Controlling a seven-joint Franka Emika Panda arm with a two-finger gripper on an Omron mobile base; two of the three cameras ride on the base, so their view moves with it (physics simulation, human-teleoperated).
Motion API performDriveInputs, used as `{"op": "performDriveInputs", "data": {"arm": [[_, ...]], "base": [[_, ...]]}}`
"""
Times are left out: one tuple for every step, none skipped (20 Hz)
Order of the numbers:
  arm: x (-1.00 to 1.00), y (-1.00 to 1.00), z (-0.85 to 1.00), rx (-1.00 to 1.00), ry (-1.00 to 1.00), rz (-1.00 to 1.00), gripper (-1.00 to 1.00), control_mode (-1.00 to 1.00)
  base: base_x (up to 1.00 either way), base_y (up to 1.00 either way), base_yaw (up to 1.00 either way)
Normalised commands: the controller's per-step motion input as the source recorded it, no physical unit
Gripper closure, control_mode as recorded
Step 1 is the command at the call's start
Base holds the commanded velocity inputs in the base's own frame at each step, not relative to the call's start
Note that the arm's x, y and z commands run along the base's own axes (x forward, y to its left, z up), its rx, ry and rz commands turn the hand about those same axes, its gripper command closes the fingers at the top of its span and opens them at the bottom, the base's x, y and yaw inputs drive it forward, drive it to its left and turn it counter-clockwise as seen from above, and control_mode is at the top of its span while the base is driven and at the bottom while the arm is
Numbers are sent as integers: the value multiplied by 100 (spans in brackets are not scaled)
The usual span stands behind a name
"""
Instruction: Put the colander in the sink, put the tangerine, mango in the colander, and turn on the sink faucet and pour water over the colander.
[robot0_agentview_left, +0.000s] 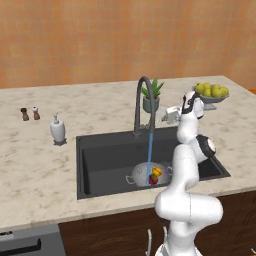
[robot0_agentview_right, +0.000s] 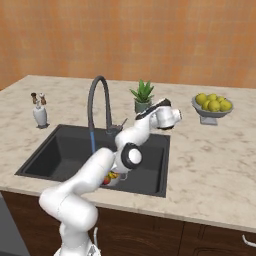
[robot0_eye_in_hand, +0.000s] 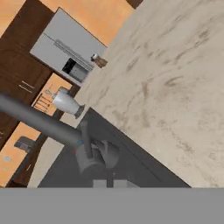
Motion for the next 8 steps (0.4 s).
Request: {"op": "performDriveInputs", "data": {"arm": [[-100,19,1,0,-100,-17,100,-100],[-100,55,14,0,-100,-8,100,-100],[-100,57,6,-1,-100,-8,100,-100],[-100,74,12,-6,-100,-8,100,-100],[-100,90,37,-14,-85,-6,100,-100],[-100,89,46,-15,-79,-4,100,-100],[-100,100,47,-23,-52,-3,100,-100],[-100,100,39,-23,-35,-3,100,-100]], "base": [[0,0,0],[0,0,0],[0,0,0],[0,0,0],[0,0,0],[0,0,0],[0,0,0],[0,0,0]]}}
